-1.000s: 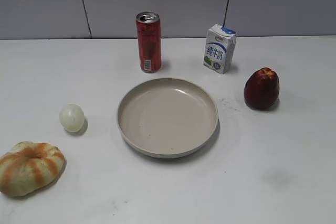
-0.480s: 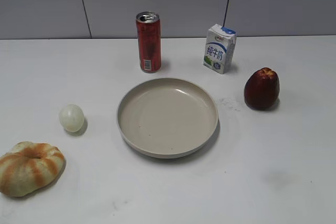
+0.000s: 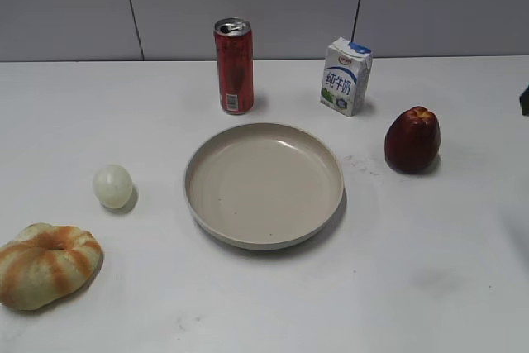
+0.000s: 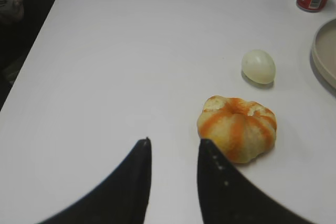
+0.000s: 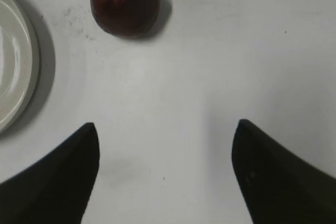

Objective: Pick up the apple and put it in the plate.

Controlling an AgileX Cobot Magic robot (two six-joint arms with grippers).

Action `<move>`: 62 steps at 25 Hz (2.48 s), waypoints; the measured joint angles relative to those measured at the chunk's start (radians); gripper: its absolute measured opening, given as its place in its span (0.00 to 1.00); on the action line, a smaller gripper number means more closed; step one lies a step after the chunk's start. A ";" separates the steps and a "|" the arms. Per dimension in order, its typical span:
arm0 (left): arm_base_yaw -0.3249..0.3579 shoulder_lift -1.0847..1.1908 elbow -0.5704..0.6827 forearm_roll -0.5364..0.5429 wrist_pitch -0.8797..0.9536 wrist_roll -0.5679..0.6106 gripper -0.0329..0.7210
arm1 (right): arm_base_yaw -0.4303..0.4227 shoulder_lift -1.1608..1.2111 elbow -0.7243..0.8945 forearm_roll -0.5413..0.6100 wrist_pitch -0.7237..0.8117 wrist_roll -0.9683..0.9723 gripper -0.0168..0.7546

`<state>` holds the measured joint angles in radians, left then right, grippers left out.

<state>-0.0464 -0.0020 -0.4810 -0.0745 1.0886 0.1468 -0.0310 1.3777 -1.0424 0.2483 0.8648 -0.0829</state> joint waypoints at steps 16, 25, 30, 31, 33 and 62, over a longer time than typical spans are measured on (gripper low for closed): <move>0.000 0.000 0.000 0.000 0.000 0.000 0.36 | 0.194 0.491 -0.461 -0.049 0.074 0.001 0.79; 0.000 0.000 0.000 0.000 0.000 0.000 0.36 | 0.197 0.658 -0.565 -0.097 0.090 0.032 0.79; 0.000 0.000 0.000 0.000 0.000 0.000 0.36 | 0.197 0.720 -0.566 -0.098 0.108 0.035 0.79; 0.000 0.000 0.000 0.000 0.000 0.000 0.36 | 0.197 0.731 -0.566 -0.098 0.111 0.035 0.79; 0.000 0.000 0.000 0.000 0.000 0.000 0.36 | 0.197 0.748 -0.566 -0.098 0.112 0.035 0.79; 0.000 0.000 0.000 0.000 0.000 0.000 0.36 | 0.496 0.777 -0.840 -0.174 0.339 0.032 0.74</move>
<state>-0.0464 -0.0020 -0.4810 -0.0745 1.0886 0.1468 0.4651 2.1550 -1.8820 0.0745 1.2042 -0.0509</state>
